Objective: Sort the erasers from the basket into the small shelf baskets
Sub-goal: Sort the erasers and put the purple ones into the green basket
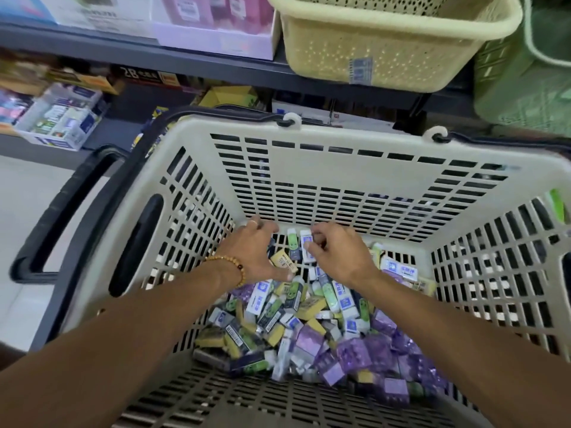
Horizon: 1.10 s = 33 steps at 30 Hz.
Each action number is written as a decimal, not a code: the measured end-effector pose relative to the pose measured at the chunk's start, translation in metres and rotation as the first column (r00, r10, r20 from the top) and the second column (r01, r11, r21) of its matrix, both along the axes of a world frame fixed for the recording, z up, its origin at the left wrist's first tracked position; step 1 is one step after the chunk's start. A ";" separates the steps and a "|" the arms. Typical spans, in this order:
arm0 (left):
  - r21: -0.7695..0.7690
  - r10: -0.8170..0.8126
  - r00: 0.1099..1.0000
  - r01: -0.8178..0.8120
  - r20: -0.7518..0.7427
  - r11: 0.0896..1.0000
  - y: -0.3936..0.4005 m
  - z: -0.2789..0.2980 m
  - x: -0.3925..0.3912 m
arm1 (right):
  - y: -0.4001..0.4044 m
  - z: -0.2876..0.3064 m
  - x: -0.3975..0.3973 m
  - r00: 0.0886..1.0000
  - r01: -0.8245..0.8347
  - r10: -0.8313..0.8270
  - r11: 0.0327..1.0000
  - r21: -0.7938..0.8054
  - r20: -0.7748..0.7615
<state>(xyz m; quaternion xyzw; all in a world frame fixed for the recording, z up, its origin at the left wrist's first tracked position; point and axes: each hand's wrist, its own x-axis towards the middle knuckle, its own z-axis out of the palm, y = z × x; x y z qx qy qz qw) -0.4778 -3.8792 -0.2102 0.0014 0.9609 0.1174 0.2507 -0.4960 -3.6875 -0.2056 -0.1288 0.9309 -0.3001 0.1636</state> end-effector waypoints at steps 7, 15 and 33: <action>0.100 0.064 0.995 -0.057 -0.075 0.993 -0.005 0.003 -0.010 | 0.012 0.021 -0.013 0.901 -0.320 0.218 0.917 0.236 0.376; -0.105 -0.121 0.992 0.117 -0.033 0.988 0.010 0.003 -0.003 | 0.020 0.027 -0.006 0.922 -0.271 0.195 0.942 0.200 0.333; -0.046 -0.115 0.974 0.108 -0.194 0.993 0.003 0.009 -0.001 | 0.015 0.021 0.011 0.962 0.126 -0.169 0.971 0.201 0.215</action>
